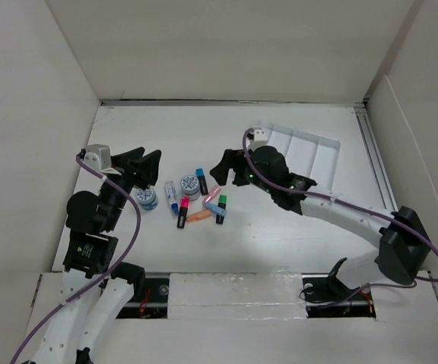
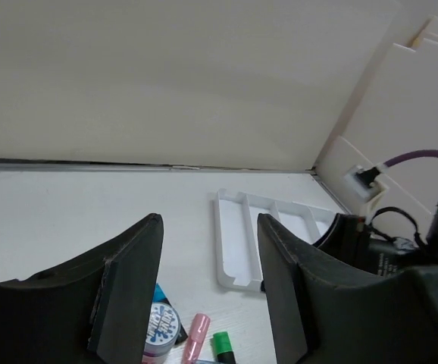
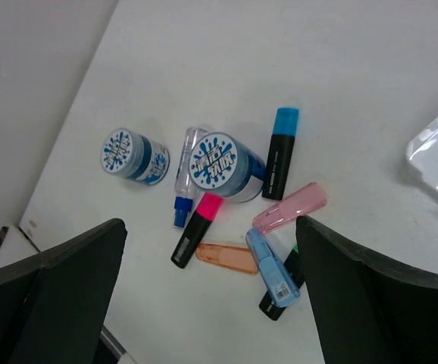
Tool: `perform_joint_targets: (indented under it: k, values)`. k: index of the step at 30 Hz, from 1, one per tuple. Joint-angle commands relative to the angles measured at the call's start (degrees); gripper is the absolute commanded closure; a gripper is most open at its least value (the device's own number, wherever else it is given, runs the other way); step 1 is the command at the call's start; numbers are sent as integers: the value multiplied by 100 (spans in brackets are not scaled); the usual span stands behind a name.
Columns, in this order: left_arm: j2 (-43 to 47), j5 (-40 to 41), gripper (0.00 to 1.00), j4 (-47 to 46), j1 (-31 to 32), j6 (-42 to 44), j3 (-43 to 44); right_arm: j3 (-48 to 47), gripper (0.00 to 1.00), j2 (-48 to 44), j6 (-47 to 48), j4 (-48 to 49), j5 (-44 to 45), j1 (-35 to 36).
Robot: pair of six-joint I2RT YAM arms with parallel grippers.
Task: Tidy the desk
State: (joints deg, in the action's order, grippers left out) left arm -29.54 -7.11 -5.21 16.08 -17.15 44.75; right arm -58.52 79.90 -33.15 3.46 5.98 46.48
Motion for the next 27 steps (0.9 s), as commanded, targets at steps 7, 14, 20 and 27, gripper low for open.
perform_joint_targets:
  k: [7, 14, 20, 27]
  values:
    - [203, -132, 50, -199, 10, 124, 148, -985, 23, 1378, 221, -109, 141, 362]
    - [291, -158, 48, -340, 10, 98, 86, -1416, 82, 1994, 370, -408, 237, 538]
    - [326, -132, 71, -375, 10, 71, 51, -1759, 9, 2353, 519, -566, 888, 854]
    - [379, -193, 69, -401, 10, 27, 34, -2576, 7, 3180, 563, -1058, 1002, 854]
